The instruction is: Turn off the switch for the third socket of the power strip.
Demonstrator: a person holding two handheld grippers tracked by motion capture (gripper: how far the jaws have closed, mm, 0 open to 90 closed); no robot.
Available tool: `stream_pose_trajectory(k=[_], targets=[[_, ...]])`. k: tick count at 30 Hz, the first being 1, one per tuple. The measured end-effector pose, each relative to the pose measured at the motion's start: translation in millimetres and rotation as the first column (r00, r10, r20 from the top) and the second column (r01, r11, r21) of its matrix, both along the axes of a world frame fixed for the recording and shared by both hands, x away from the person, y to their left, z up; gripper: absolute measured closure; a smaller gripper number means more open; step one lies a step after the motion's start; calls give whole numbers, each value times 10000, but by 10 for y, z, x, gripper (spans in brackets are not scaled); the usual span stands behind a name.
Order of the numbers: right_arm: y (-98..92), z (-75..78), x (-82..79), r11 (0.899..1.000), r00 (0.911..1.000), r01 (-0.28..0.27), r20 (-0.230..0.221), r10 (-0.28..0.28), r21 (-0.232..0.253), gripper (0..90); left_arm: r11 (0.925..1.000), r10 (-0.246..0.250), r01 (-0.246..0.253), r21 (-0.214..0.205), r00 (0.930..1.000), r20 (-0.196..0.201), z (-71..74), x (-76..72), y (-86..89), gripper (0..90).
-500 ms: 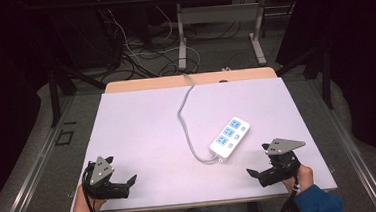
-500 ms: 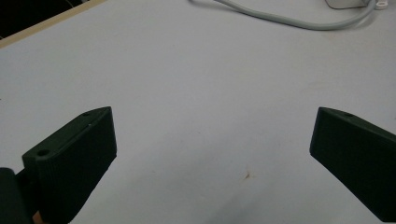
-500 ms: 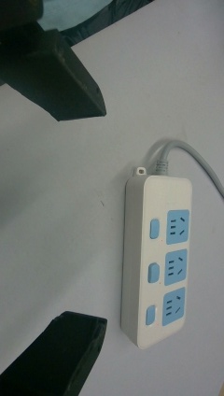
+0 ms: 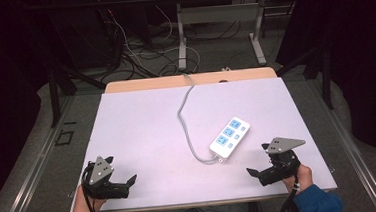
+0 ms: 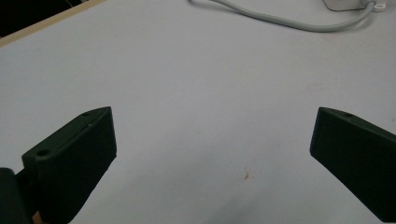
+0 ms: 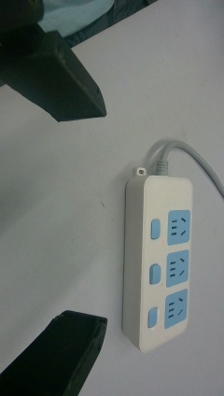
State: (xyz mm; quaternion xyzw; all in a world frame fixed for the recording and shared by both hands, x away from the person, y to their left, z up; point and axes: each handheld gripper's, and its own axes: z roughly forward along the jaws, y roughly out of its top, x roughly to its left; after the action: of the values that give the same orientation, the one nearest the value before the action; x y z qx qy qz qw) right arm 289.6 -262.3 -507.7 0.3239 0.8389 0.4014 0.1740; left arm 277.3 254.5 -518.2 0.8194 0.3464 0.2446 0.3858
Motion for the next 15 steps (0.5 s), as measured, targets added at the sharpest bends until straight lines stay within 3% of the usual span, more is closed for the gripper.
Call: stream_pose_trajectory(k=[15], targets=[[33,26,48,9999,10000,71,17,-71,-106,14,10000,-78,78,-30,10000,32,1,-2,9,1]])
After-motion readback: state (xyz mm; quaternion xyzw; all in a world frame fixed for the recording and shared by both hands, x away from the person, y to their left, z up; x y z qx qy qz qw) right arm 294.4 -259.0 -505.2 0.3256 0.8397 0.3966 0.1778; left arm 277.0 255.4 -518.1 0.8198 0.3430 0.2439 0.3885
